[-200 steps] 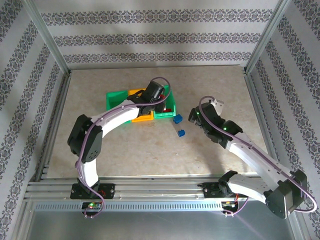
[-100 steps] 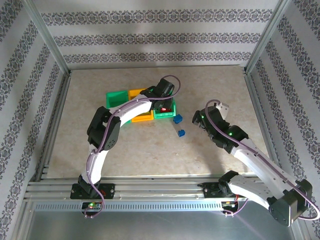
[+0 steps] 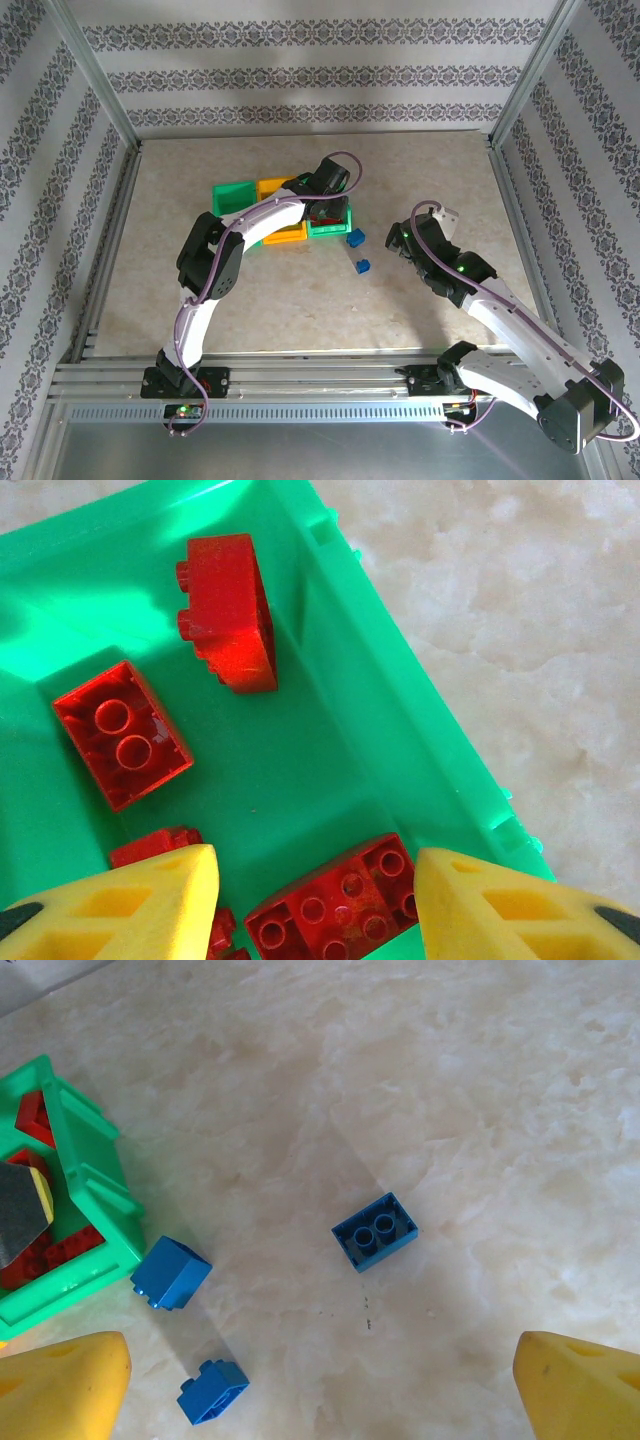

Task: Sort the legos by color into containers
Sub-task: Place the lego in the container, then pick up the lego from the center of the table.

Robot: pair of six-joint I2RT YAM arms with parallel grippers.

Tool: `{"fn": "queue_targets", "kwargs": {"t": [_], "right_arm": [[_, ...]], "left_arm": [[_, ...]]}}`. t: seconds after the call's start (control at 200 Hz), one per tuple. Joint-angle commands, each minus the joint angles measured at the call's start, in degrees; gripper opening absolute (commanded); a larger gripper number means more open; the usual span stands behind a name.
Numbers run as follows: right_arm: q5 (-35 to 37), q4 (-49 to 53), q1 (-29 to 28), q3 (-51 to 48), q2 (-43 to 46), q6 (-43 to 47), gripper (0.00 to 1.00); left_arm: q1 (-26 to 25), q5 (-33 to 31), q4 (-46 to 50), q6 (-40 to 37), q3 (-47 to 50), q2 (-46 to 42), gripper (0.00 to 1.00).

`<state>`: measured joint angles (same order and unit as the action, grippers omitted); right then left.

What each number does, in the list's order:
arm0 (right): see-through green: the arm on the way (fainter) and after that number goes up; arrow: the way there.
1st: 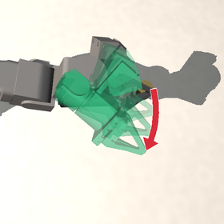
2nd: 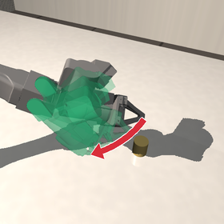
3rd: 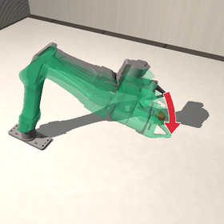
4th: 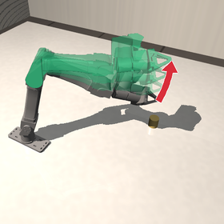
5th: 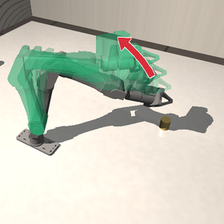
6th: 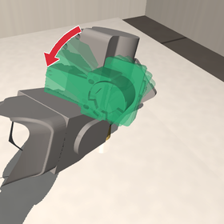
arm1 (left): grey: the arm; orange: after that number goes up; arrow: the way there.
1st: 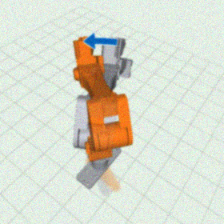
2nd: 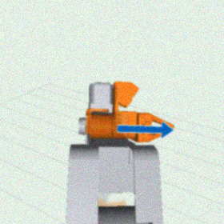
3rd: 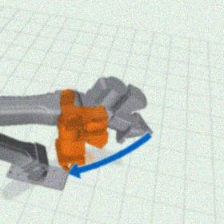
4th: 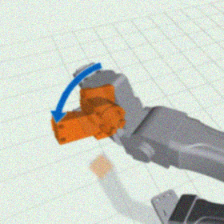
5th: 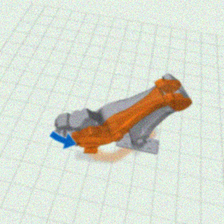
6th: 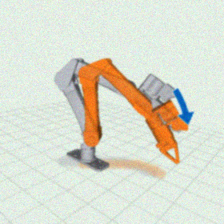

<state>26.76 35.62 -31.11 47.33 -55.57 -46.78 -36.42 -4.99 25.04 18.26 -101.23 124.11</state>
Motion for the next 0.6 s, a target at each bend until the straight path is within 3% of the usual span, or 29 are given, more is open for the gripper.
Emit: {"fn": "queue_targets", "kwargs": {"t": [0.0, 0.33, 0.505, 0.595], "right_arm": [[0.96, 0.68, 0.70, -0.31, -0.49, -1.07, 0.98], [1.34, 0.99, 1.87, -0.45, -1.17, -1.26, 0.98], [-0.48, 2.21, 5.31, -1.14, -0.99, -1.54, 0.98], [-2.17, 2.82, 7.59, -1.67, -0.99, -1.43, 0.98]], "left_arm": [[-0.49, -0.55, 0.68, -0.24, 1.25, -4.88, 0.55], [-2.25, 1.61, -2.37, 1.35, 10.33, -12.90, 0.68], [-6.10, -1.10, -4.67, 6.68, 15.22, -14.96, 0.92], [-8.79, -4.83, -6.35, 10.48, 17.19, -14.96, 0.94]]}}
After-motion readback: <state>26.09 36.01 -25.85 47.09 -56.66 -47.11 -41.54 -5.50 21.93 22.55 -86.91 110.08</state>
